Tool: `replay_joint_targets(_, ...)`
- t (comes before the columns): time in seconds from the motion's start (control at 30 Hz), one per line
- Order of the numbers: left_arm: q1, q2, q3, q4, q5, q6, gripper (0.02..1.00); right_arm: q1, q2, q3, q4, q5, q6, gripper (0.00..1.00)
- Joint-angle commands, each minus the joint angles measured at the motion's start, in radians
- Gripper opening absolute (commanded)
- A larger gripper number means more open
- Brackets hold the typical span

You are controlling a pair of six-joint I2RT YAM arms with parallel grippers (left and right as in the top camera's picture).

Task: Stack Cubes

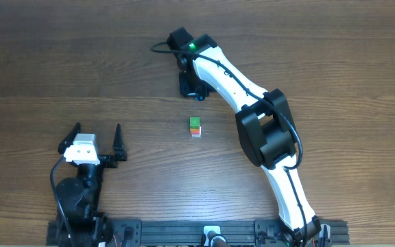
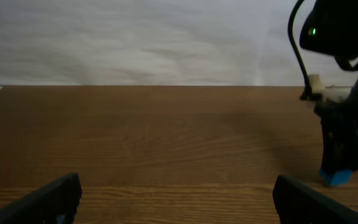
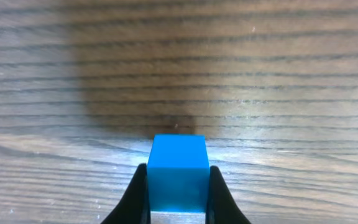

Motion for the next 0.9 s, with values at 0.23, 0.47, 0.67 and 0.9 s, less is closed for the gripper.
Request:
replay_joint_targets(0.23,0.005,-0.005,-0.007,0.003,0.013,0.015,1.0,-0.002,-0.008,0.249,-0.178,0.044,0.002,0.012)
replay_joint_targets(0.47,0.005,-0.005,-0.007,0.003,0.014,0.015,1.0,0.059,-0.134,0.256,-0.272,0.073,0.025,0.009)
replay_joint_targets(0.67,0.005,-0.005,-0.007,0.003,0.013,0.015,1.0,0.138,-0.228,0.229,-0.326,0.089,0.056,0.012)
replay_joint_targets(0.9,0.005,-0.005,-0.007,0.003,0.014,0.015,1.0,0.19,-0.356,0.014,-0.302,0.093,0.141,0.012)
